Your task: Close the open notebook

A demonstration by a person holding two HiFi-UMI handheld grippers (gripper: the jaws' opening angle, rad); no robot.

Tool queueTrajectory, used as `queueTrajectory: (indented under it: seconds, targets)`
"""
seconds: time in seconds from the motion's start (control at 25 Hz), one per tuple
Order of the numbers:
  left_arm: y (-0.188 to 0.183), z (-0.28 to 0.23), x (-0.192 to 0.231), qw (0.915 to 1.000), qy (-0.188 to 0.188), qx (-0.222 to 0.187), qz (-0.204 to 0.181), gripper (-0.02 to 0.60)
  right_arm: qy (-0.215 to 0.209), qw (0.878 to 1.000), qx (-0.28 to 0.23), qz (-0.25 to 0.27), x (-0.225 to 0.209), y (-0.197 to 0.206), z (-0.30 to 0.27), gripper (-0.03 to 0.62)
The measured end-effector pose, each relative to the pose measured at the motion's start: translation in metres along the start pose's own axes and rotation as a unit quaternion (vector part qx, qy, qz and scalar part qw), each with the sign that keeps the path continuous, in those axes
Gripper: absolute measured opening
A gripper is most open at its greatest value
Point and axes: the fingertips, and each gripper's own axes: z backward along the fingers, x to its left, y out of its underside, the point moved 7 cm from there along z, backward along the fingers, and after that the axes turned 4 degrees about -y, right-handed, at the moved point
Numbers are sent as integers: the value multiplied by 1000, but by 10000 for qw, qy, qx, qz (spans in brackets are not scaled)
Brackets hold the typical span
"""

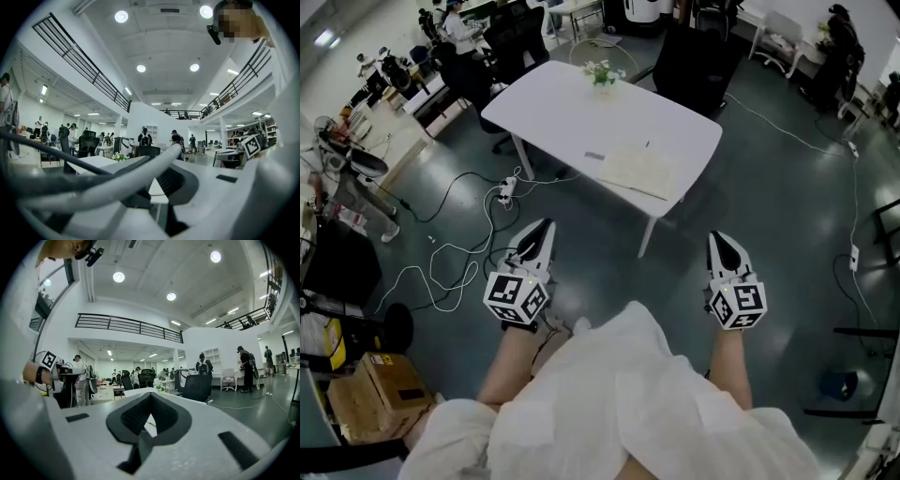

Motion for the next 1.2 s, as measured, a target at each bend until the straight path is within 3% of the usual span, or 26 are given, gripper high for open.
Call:
queueTrajectory:
  seconds: [0.88, 1.2]
  targets:
    - [5, -7, -4, 9999, 71, 59, 99, 26, -58, 9998, -163, 92, -1, -6, 1, 3]
    - [7, -26, -6, 9997, 184, 134, 73, 26, -194, 9997, 31, 149, -6, 5, -9, 5]
